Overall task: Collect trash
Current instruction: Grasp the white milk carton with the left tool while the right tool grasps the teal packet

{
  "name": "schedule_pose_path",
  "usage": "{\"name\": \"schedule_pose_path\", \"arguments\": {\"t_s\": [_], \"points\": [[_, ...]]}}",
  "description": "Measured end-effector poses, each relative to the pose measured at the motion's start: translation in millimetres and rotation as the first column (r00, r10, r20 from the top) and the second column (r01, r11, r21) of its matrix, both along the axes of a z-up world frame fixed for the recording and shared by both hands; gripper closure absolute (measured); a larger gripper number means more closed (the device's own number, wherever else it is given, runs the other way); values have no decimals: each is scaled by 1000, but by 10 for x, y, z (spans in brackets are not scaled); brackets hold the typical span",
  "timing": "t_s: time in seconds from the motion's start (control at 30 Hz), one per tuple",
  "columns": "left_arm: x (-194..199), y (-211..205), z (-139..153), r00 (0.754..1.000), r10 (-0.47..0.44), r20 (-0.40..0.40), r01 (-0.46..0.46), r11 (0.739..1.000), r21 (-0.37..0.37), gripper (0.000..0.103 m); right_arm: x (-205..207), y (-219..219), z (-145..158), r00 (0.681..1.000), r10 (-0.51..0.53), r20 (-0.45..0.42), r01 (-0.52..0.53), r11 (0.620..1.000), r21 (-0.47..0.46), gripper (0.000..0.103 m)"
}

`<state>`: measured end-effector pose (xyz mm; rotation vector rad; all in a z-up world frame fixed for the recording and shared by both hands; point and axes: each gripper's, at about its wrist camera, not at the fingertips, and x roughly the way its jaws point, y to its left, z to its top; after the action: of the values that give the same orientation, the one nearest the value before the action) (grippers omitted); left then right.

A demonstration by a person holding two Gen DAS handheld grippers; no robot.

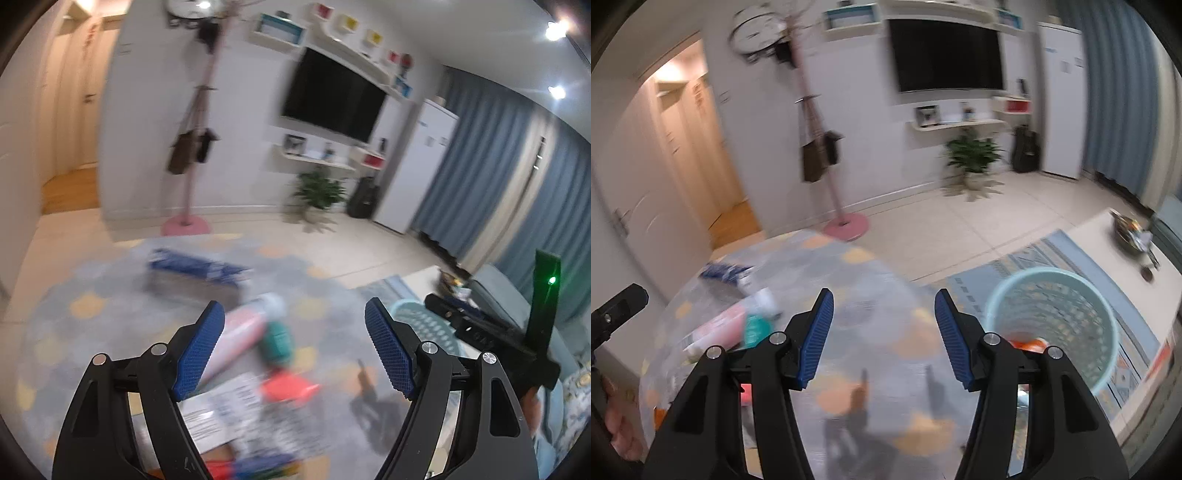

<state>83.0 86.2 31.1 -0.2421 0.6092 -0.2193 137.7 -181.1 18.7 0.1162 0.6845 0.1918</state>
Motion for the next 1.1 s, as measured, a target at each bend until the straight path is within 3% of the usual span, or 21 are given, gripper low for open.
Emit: {"name": "schedule_pose_path", "arguments": {"t_s": [0.23,0.4,0.57,0.87,0.93,1.03,1.1], "points": [[-190,780,-297,994,76,-81,-74,997,26,23,180,773,-213,980,186,-73,-187,982,-6,45],[-158,964,-669,984,14,-177,-16,1000,-15,23,309,1100,-488,958,242,-154,-246,969,-8,45],[-83,893,-925,967,-87,-241,84,996,-22,23,444,1284,-734,941,260,-215,-273,962,-32,45],[-28,637,-1050,930,-196,-310,225,972,61,22,612,1435,-934,922,283,-264,-303,952,-38,46],[-50,564,-1061,921,-216,-324,257,962,90,19,624,1449,-960,920,286,-267,-306,951,-37,50],[-3,456,-1101,908,-221,-357,289,945,151,19,645,1438,-1000,915,290,-280,-311,950,-30,67],[54,412,-1124,897,-227,-379,305,939,160,19,646,1414,-1011,916,293,-275,-311,950,-24,67]]}}
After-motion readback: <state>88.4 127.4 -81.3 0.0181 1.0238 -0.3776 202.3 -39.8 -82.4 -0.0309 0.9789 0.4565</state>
